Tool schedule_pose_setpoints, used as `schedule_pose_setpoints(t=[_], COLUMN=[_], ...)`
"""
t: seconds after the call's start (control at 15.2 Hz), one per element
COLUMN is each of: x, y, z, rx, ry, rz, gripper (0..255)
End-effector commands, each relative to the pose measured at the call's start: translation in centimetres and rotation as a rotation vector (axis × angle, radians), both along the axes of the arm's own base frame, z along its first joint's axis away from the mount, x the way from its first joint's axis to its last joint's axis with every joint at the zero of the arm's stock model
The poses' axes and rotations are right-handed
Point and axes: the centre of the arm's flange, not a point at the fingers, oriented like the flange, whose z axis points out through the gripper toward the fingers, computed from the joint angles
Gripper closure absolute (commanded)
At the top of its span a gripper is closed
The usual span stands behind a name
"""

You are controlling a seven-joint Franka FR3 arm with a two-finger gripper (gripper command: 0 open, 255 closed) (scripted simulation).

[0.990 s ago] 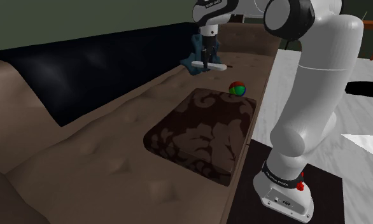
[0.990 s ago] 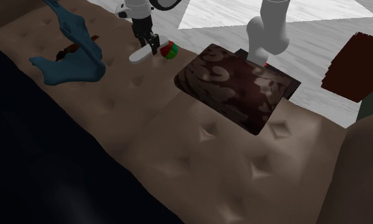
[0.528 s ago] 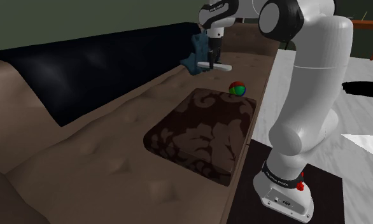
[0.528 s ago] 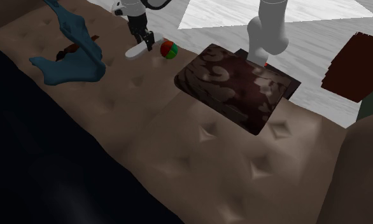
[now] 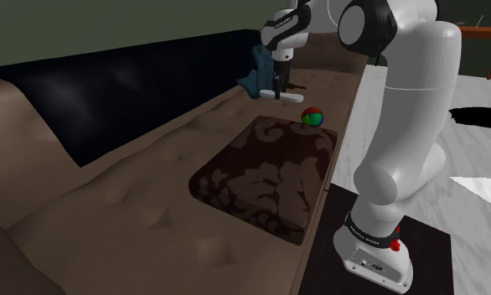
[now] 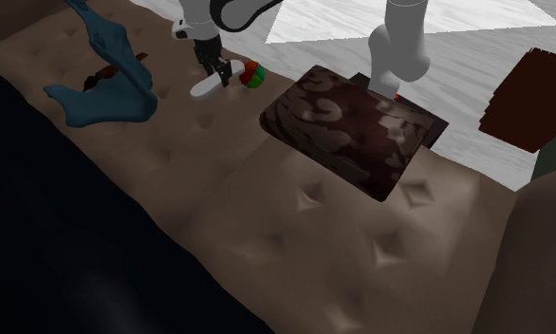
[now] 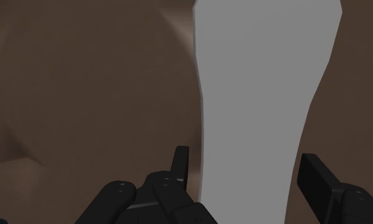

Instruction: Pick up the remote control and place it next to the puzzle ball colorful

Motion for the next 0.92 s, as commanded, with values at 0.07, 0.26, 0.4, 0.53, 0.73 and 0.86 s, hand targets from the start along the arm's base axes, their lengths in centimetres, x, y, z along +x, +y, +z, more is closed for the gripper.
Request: schedule_pose_setpoints(t=[0.07,0.26,0.4,0.53,0.73,0.86], x=[0.0,0.0,0.0,0.0,0.0,0.0], y=[0.0,0.0,0.0,0.0,0.0,0.0], z=[-1.6,-3.2,-4.2,-5.3,-6.9,-7.9], rx=[-0.001,-0.001,-0.001,-0.001,-0.001,-0.001], ry=[-0.001,-0.001,-0.001,-0.001,-0.001,-0.001], rz=[0.000,0.000,0.000,0.000,0.000,0.000], gripper=[255,255,255,255,255,255])
